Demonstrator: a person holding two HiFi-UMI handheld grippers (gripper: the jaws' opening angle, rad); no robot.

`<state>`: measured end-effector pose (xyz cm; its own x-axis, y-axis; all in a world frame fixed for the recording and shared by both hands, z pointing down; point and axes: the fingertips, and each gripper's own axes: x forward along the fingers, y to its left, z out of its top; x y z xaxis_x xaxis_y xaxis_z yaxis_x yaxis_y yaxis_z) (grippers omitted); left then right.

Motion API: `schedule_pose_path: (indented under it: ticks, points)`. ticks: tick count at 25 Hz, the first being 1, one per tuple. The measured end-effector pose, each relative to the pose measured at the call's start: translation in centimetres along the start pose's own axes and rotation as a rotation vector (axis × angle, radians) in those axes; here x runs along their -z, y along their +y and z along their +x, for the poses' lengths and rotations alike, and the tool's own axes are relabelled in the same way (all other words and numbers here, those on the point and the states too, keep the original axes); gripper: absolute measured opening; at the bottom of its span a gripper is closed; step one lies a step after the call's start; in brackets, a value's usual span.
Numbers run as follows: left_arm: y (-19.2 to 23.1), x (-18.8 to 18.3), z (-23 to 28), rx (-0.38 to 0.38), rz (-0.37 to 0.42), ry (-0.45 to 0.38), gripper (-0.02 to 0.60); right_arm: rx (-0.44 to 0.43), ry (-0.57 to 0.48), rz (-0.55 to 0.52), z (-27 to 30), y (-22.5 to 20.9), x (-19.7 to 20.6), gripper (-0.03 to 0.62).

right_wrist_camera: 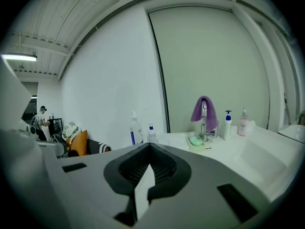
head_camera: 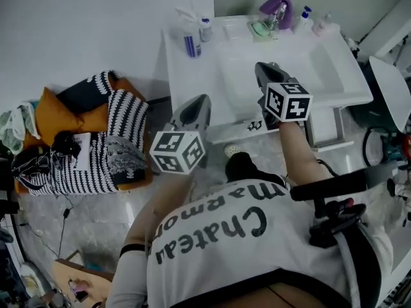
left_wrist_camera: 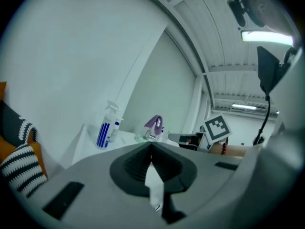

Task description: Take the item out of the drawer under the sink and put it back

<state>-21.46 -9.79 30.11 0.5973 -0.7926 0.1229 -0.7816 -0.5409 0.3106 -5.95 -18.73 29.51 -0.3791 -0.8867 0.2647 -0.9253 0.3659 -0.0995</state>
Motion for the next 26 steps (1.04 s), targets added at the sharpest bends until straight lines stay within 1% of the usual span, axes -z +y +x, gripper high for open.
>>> schedule_pose_path:
  ticks: [4, 9, 18, 26]
  points:
    - [-1.0, -0.8, 0.1, 0.022, 0.002, -0.019, 0.005, 0.021, 0.003, -0.021, -1.8, -0.6, -0.4, 0.009]
    - [-1.6, -1.2, -0.1, 0.027, 0.009, -0.029, 0.005, 0.033, -0.001, -0.062, -2.6, -0.5, -0.8, 0.009]
    - [-0.8, -1.8, -1.6, -0.01, 0.03, -0.039, 0.005, 0.003, -0.016, -0.059, -2.2, 0.9, -1.1, 0.009]
    - [-0.9, -2.3, -2.6, -0.022, 0.046, -0.051, 0.005, -0.006, -0.026, -0.047, -2.6, 1.5, -1.3, 0.009]
